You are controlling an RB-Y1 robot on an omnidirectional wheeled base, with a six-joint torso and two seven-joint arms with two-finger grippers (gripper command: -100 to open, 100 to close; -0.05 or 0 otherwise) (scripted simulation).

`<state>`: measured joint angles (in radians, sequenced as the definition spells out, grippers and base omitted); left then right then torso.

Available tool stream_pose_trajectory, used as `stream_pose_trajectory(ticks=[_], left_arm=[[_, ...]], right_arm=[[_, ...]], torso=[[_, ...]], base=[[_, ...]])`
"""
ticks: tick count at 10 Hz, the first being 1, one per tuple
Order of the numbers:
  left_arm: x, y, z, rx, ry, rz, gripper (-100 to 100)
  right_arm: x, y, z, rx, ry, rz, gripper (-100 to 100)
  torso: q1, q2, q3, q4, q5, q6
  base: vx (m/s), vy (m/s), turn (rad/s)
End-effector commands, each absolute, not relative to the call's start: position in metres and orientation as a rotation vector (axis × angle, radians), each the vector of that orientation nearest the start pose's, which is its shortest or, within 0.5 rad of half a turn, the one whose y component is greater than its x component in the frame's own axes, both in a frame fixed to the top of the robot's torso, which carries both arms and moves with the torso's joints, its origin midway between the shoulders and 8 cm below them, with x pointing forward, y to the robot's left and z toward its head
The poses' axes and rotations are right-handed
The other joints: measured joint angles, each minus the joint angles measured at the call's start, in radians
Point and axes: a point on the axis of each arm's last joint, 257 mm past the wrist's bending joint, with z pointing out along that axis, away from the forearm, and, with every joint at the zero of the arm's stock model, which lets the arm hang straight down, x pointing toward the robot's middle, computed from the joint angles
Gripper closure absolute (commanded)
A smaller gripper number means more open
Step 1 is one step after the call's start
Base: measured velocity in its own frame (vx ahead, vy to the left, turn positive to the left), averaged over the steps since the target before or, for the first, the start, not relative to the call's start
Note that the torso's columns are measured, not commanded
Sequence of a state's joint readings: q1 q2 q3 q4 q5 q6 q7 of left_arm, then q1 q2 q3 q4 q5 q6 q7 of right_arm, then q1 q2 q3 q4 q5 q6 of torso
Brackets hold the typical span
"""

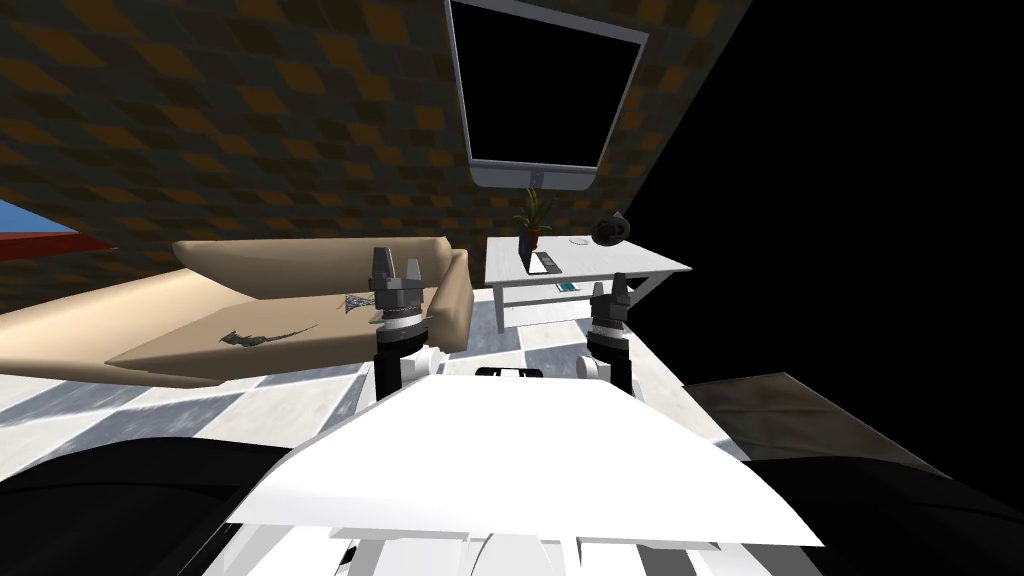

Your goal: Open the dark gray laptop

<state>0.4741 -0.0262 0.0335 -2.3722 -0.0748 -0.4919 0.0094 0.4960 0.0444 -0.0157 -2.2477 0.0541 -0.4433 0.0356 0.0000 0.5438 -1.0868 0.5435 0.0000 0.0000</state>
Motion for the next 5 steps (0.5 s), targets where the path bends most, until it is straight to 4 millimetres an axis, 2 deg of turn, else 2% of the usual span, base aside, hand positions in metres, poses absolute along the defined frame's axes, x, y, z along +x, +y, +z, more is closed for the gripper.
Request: stream_pose_trajectory(ticks=[1,2,3,5], left_arm=[[0.325,0.276,0.071,-0.544,0.555,-1.258,0],[0.325,0.276,0.071,-0.544,0.555,-1.258,0],[0.325,0.276,0.071,-0.544,0.555,-1.258,0],[0.326,0.276,0.071,-0.544,0.555,-1.258,0]], right_arm=[[0.359,-0.286,0.000,0.710,0.673,1.200,0],[0.361,-0.285,-0.006,0.693,0.715,1.188,-100],[0.364,-0.286,-0.013,0.679,0.752,1.175,-100],[0.370,-0.289,-0.031,0.657,0.840,1.134,-100]], torso=[[0.000,0.074,-0.148,0.074,0.000,0.000],[0.000,0.148,-0.295,0.148,0.000,0.000],[0.001,0.182,-0.364,0.181,0.000,0.000],[0.003,0.194,-0.388,0.193,0.001,0.000]], base=[[0.000,0.000,0.000],[-0.001,0.028,0.073],[-0.013,0.059,0.091],[-0.017,0.087,0.102]])
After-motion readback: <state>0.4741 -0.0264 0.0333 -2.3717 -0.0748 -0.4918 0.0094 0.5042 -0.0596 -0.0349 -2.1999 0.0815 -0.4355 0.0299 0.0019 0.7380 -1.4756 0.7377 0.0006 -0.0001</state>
